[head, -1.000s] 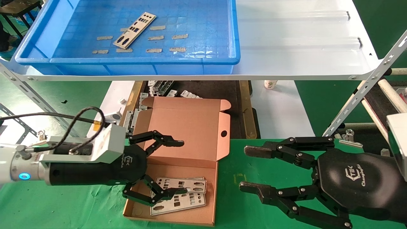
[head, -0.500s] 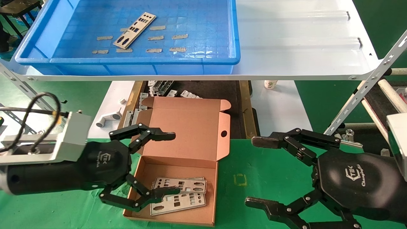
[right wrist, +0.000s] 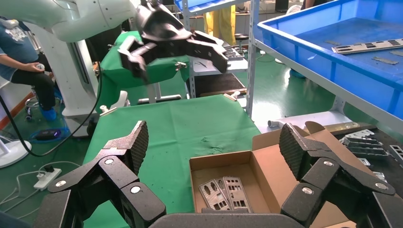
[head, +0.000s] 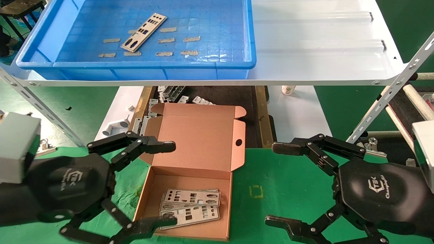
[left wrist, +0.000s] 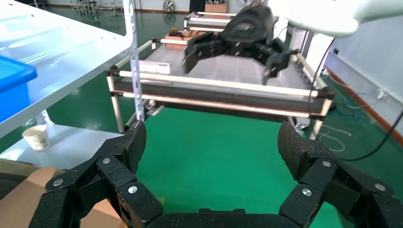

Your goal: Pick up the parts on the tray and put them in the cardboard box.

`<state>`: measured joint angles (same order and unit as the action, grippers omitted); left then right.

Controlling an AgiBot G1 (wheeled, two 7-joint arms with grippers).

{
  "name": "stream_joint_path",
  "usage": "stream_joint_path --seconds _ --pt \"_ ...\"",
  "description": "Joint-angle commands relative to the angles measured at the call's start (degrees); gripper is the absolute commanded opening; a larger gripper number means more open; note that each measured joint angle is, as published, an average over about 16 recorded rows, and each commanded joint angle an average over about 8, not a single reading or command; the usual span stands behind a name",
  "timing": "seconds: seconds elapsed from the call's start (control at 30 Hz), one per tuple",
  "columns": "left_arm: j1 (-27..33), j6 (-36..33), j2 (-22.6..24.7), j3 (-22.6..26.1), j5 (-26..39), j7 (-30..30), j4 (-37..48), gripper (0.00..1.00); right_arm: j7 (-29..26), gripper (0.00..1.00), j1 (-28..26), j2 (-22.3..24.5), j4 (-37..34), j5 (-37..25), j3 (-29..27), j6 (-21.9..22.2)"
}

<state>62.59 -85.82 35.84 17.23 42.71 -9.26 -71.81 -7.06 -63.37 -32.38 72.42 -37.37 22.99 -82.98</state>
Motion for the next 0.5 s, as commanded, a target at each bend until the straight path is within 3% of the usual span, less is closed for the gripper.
stream_joint_path --seconds 0.03,0.5 --pt "-1.01 0.07 -0.81 -1.20 -0.87 -1.38 -1.78 1.00 0.00 1.00 0.00 0.00 0.00 0.00 0.00 0.00" --pt "-1.52 0.15 -1.20 -1.78 -1.37 -1.82 -2.56 1.00 0.00 1.00 0.01 0.00 -0.01 0.01 0.00 0.01"
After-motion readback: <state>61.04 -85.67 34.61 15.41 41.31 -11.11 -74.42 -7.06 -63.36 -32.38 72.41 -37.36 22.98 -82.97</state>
